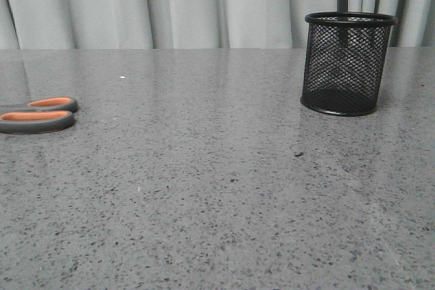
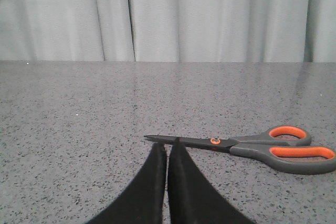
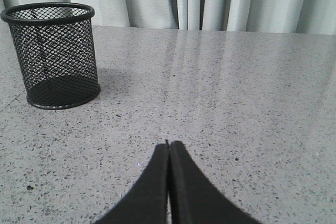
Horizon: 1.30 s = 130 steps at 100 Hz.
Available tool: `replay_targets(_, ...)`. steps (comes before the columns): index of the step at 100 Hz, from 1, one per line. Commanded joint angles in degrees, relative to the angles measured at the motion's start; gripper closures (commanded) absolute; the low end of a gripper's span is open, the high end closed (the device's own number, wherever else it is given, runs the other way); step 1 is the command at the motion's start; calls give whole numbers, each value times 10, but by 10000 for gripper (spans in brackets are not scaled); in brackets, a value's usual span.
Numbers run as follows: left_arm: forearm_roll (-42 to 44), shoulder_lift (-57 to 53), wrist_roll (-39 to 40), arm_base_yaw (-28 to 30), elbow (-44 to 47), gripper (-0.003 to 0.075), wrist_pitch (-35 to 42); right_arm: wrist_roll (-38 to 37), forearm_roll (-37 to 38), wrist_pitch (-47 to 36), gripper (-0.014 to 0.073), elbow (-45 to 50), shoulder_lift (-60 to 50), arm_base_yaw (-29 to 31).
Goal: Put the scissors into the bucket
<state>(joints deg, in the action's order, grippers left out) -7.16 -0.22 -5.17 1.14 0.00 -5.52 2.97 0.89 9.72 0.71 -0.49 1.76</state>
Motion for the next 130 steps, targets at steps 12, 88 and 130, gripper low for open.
replay_targets(12, -6, -14, 5, 2, 9, 741, 42, 2, 5, -43, 664, 15, -11, 4)
replay_targets(88, -6, -14, 5, 2, 9, 741, 42, 2, 5, -46, 664, 15, -11, 4)
replay_targets(130, -6, -14, 5, 2, 9, 741, 42, 2, 5, -65, 664, 15, -11, 4)
